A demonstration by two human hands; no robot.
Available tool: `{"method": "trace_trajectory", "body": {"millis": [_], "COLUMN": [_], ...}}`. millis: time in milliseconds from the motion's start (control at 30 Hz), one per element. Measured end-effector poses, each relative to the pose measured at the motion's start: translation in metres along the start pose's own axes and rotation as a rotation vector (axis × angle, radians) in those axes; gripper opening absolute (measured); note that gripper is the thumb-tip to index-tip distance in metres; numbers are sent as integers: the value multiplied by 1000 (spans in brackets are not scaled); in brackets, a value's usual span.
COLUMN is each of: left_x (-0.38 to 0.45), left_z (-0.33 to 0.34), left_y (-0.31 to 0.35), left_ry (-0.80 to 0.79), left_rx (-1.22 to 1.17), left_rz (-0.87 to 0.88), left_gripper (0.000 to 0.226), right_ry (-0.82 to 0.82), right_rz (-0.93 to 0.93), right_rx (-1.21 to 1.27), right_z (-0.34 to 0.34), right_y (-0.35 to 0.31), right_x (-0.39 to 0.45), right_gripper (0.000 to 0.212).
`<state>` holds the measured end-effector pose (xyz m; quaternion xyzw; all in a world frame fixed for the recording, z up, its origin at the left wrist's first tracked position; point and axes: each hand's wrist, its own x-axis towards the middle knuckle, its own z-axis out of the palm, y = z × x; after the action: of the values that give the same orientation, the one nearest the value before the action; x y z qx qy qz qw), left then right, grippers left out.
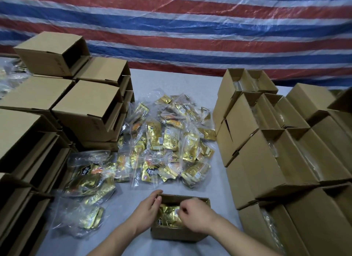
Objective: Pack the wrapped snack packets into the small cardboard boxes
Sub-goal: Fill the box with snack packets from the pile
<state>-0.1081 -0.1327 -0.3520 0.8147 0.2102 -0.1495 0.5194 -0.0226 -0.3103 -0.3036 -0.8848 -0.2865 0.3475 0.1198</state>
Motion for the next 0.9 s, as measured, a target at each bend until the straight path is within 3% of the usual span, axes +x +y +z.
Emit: {"method": "trace_trajectory", "body": {"millis": [67,100,167,233,300,433,633,900], "left_x": [0,-1,-5,-12,-19,-22,-15,-19], "left_z": [1,3,7,11,17,24,16,20], "left_y": [3,4,7,9,5,4,38,145], "left_ry": [5,18,47,25,-18,18,69,101], "left_rx": [1,5,39,118,217,217,342,369], "left_rz": [-39,-78,-172,-242,-258,-209,-72,237], "left_gripper": [47,53,67,74,63,27,20,21], "right_ry": [248,300,239,133,115,129,83,371], "right_rz": [-64,-96,-95,-48,-20,41,124,219], "right_rx": [-54,-123,-241,-301,-291,-248,-266,-264], "right_z": [-10,-15,-18,-13,-4,4,-7,-59], "right_y": [10,18,33,42,48,51,51,64], "right_x": [-3,-2,0,-1,-3,-7,-38,-139], "right_gripper": [17,25,44,36,32,40,30,22]}}
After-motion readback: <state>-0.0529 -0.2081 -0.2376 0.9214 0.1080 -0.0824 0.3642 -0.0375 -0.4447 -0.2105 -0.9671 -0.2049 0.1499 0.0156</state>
